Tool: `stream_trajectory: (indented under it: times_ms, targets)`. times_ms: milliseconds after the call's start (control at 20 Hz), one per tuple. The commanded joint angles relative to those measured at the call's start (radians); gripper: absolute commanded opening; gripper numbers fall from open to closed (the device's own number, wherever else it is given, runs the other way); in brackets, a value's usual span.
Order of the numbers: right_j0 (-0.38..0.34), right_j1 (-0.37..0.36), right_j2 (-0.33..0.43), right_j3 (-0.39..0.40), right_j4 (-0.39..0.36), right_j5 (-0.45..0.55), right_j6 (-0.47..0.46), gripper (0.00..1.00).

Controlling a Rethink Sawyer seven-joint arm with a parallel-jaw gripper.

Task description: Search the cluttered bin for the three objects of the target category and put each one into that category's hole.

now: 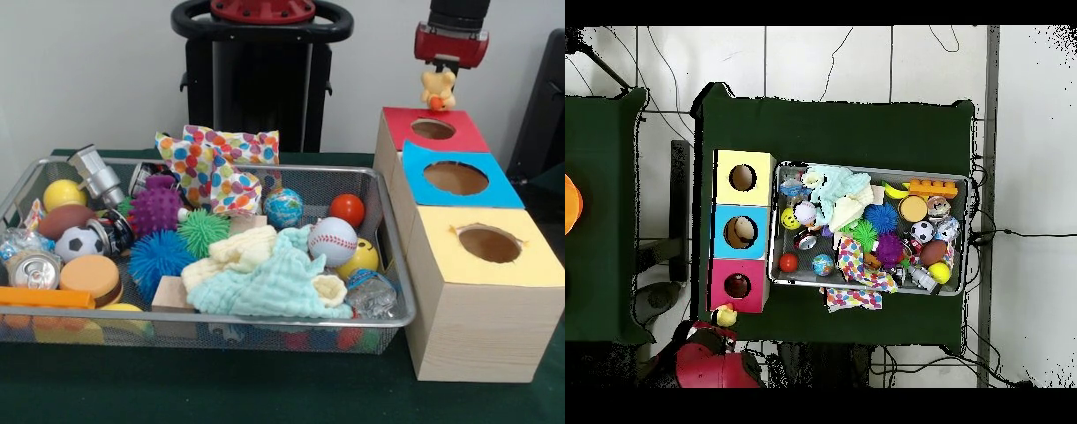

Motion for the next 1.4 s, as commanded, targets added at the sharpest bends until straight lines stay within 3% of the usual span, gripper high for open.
stream_trajectory:
  times_ms: [50, 800, 1400]
  targets:
    - [-0.031, -0.010, -0.016, -0.222, -0.028, 0.108, 0.006, 0.00]
    - [-0.073, -0.067, 0.025, -0.248, -0.070, 0.174, 0.026, 0.00]
    - [-0.153, -0.070, 0.089, -0.292, -0.073, 0.214, -0.005, 0.00]
